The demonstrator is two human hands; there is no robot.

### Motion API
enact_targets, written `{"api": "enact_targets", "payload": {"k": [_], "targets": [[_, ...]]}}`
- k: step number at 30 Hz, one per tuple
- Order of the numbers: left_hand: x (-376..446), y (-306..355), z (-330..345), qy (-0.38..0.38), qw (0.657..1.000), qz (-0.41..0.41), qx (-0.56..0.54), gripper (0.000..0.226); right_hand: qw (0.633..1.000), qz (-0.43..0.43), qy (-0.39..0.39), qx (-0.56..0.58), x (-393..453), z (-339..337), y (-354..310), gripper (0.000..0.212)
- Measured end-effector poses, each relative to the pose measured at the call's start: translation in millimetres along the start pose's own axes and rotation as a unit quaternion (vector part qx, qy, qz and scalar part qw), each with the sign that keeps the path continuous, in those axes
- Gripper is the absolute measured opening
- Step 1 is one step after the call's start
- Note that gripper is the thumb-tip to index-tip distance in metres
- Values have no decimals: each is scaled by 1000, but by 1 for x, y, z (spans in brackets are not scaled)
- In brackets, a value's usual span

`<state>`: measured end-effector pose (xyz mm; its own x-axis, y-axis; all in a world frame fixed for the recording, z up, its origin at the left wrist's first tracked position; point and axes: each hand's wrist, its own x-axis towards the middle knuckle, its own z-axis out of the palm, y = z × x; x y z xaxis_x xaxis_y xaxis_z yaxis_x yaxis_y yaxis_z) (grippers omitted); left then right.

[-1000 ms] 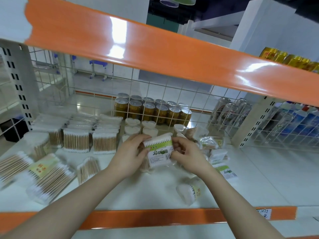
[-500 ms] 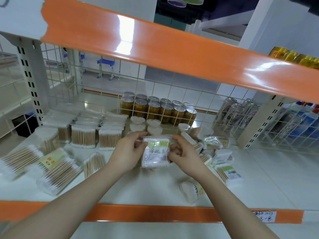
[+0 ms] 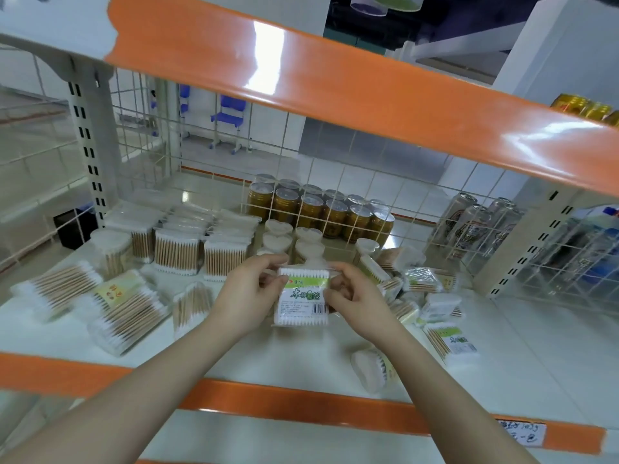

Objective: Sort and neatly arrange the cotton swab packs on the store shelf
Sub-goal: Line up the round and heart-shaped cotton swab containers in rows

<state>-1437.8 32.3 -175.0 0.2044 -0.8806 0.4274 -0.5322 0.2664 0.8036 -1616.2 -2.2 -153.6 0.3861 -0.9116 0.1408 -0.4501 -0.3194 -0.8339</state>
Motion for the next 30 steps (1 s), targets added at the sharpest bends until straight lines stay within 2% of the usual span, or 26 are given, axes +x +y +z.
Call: {"api": "enact_targets", "payload": {"k": [14, 21, 30], "targets": [[-1, -13, -28, -7, 999, -27, -43, 33, 1000, -12, 21, 10, 3, 26, -29, 22], [-1, -47, -79, 37, 998, -2, 54, 31, 997, -20, 75, -23, 9, 61, -48, 26], [1, -90, -145, 52, 985, -21, 161, 26, 986, -39, 80, -144, 37, 105, -71, 28]]}}
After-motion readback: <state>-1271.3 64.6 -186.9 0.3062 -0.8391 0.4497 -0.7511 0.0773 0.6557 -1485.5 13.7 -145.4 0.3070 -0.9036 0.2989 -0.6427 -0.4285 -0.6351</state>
